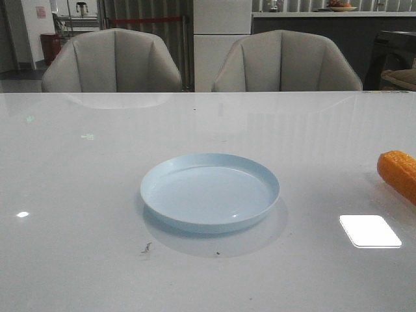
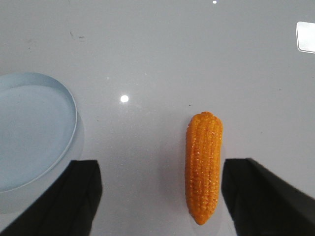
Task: Place corn on plate with both arms
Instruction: 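Lower the right gripper over the orange corn cob and grasp it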
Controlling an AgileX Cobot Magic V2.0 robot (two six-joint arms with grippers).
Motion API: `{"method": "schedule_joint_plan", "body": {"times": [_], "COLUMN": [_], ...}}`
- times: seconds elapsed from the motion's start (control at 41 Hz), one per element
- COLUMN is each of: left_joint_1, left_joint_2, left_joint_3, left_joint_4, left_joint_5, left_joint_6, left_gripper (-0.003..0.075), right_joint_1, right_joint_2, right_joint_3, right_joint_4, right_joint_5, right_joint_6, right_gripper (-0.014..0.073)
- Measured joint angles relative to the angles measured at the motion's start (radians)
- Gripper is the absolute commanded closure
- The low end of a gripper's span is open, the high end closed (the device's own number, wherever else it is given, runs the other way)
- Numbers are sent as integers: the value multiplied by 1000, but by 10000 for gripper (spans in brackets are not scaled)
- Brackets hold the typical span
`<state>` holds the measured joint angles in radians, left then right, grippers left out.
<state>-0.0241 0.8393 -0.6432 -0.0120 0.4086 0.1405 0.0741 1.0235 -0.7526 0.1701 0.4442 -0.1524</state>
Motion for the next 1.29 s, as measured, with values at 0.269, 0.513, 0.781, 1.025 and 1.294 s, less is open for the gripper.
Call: {"method": "schedule_joint_plan", "body": {"times": [0.269, 0.513, 0.781, 1.025, 1.294], "left_joint_1": [0, 0, 0, 0, 0], "left_joint_2": [-8, -8, -8, -8, -8], "left_joint_3": [18, 19, 19, 19, 19], "left_joint_4": [-14, -16, -16, -16, -16], "left_joint_5": [-2, -2, 3, 31, 33], "left_joint_6": [0, 0, 0, 0, 0], "left_gripper": [340, 340, 340, 340, 340], "right_joint_1": [0, -2, -103, -180, -183], "right_joint_2": [103, 328, 597, 741, 845], "right_joint_3": [-35, -197, -436, -536, -542], "right_joint_4": [1, -1, -5, -15, 19], "right_joint_5": [19, 96, 278, 370, 402], "right_joint_6": [60, 81, 83, 79, 33], "right_gripper": [-13, -9, -9, -9, -9]}}
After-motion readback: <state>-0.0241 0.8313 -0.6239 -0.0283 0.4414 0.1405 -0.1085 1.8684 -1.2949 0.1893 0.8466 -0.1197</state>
